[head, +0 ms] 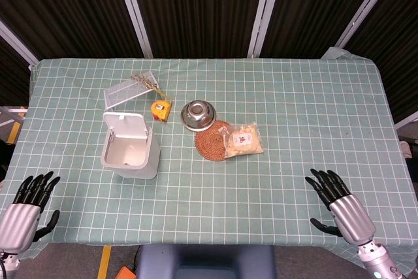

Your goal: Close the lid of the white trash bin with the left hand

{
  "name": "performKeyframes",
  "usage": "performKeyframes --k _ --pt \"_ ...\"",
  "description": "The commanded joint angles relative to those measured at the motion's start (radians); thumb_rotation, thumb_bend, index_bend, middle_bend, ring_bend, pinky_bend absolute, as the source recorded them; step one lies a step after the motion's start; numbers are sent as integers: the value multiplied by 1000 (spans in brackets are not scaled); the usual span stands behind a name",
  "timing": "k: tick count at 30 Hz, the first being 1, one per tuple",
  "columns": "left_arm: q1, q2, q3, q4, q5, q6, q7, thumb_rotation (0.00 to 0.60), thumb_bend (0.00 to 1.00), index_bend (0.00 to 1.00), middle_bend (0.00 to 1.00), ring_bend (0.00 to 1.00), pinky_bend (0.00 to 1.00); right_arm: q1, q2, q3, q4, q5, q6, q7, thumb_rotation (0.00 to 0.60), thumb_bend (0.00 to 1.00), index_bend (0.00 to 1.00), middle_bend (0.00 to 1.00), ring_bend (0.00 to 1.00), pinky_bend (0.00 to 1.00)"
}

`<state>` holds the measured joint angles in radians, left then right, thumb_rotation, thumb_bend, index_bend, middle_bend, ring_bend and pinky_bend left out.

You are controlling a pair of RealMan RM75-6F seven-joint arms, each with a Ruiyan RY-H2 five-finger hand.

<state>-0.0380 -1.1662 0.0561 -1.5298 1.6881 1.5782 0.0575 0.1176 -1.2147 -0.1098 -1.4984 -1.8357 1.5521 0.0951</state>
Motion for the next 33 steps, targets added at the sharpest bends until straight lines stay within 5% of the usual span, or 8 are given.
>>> performKeyframes --k 1,5,8,10,12,15,23,33 --pt "0 -2 1 0 6 3 1 600 453 64 0 0 0 1 1 -1 -1 -1 -1 3 600 264 0 0 0 0" --pt "-23 -39 -26 22 37 30 -40 600 455 63 0 0 32 -4 7 -3 -6 -3 11 10 600 264 0 0 0 0" --pt "-45 -57 -57 34 43 44 -59 600 458 73 112 122 308 -5 6 -2 -4 -5 16 10 600 264 0 0 0 0" --pt "-67 -69 -91 32 42 57 -83 600 460 94 430 452 698 -4 6 -2 -2 -6 14 11 600 264 0 0 0 0" --pt "-174 -52 -208 -67 -6 6 -197 600 464 112 800 820 974 -1 6 -5 -4 -14 16 20 600 264 0 0 0 0" --pt "-277 19 -292 -205 -139 -168 -242 600 471 149 993 996 1000 -3 4 -4 0 -22 28 22 600 264 0 0 0 0" --pt "-500 30 -449 -258 -498 -476 -115 600 499 191 1000 1000 1000 0 7 -2 -1 -10 16 26 600 264 0 0 0 0" --pt "-644 31 -446 -249 -780 -638 65 600 527 260 1000 1000 1000 3 8 9 4 11 8 26 600 264 0 0 0 0"
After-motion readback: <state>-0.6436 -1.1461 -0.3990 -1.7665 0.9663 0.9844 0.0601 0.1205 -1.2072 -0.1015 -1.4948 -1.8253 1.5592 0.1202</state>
